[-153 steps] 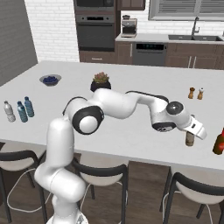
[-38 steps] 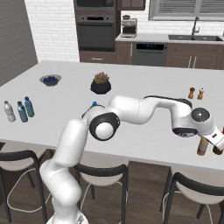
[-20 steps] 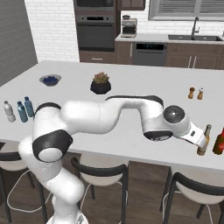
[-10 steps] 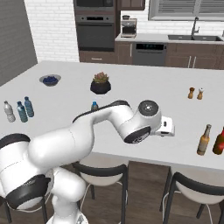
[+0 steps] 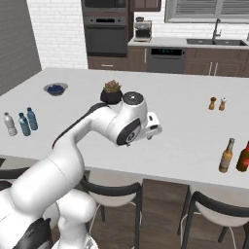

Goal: Move the plastic bottles in the middle to the plastics group, and the glass bottles in the middle to the glass group.

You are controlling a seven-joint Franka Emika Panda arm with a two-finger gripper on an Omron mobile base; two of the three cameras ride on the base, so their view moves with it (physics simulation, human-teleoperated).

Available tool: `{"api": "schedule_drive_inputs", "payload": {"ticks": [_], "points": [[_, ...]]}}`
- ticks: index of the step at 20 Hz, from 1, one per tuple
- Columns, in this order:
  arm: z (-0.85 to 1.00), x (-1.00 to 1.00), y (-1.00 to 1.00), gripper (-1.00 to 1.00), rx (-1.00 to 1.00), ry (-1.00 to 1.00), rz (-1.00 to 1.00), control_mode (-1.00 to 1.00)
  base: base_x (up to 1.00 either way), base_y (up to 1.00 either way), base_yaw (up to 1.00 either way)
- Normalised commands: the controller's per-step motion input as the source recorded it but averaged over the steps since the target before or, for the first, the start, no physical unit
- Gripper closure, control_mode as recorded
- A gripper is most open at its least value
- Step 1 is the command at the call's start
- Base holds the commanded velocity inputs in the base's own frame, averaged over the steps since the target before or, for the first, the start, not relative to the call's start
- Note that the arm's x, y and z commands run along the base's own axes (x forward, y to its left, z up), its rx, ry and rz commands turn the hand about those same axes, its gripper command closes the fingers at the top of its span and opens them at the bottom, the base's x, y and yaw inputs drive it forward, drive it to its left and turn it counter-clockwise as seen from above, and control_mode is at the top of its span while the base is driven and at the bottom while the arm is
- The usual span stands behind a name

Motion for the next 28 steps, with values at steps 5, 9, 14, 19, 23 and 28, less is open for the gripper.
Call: {"api": "schedule_drive_inputs", "payload": {"ticks": [5,9,14,19,23,28], "points": [[0.00,0.46,1.00,-1.00,-0.02,-0.04,0.04,-1.00,0.00,0.00,0.00],[-0.13,0.67,0.97,-1.00,0.04,-0.26,-0.08,-1.00,0.00,0.00,0.00],[0.02,0.59,0.82,-1.00,0.10,-0.18,-0.11,-1.00,0.00,0.00,0.00],[0.24,0.21,0.47,-1.00,0.17,-0.01,-0.01,-1.00,0.00,0.00,0.00],[0.16,0.14,0.00,-1.00,0.05,0.19,0.09,-1.00,0.00,0.00,0.00],[0.06,0.58,0.04,-1.00,-0.01,0.33,0.01,-1.00,0.00,0.00,0.00]]}}
